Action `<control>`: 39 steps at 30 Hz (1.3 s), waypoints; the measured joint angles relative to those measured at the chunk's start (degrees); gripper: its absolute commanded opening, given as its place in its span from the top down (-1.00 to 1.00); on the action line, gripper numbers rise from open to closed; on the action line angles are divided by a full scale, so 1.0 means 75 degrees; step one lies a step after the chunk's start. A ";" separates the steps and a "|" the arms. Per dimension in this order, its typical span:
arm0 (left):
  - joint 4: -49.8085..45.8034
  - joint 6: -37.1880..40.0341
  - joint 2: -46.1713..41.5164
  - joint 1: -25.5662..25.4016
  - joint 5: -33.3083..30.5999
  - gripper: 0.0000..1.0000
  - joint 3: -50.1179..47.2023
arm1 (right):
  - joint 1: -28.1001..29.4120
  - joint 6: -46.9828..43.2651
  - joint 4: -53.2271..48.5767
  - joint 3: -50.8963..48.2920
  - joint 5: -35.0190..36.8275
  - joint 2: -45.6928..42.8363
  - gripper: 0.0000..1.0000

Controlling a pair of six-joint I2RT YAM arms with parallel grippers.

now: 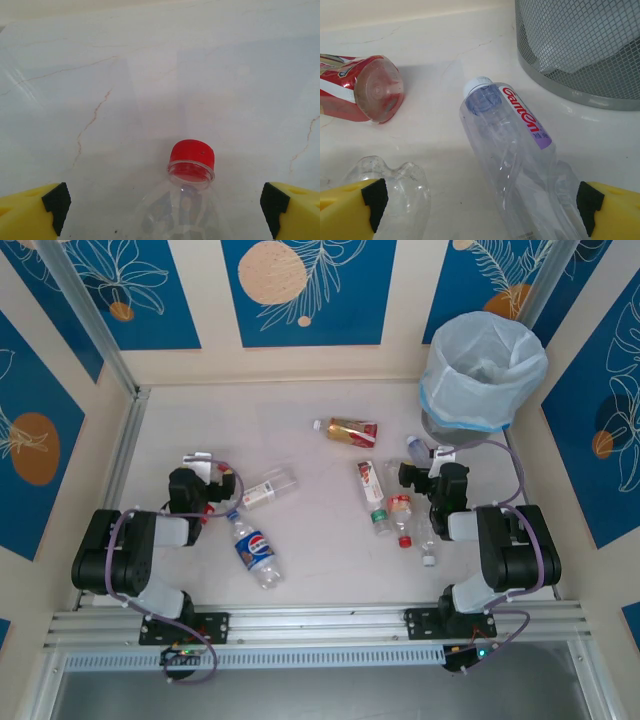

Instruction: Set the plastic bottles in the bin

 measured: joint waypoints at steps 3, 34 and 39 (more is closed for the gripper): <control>0.0000 0.0000 0.0000 0.0000 0.0000 -0.98 0.0000 | 0.0000 0.0000 0.0000 0.0000 0.0000 0.0000 -0.99; -0.1676 -0.0006 -0.1049 -0.0017 -0.0178 -0.98 0.0749 | 0.0090 -0.0192 -0.1052 0.0105 -0.0294 -0.1311 -0.99; -0.3083 -0.0411 -0.1851 -0.0143 -0.0866 -0.98 0.1204 | 0.0350 -0.0038 -0.2605 0.0790 -0.0358 -0.2174 -0.99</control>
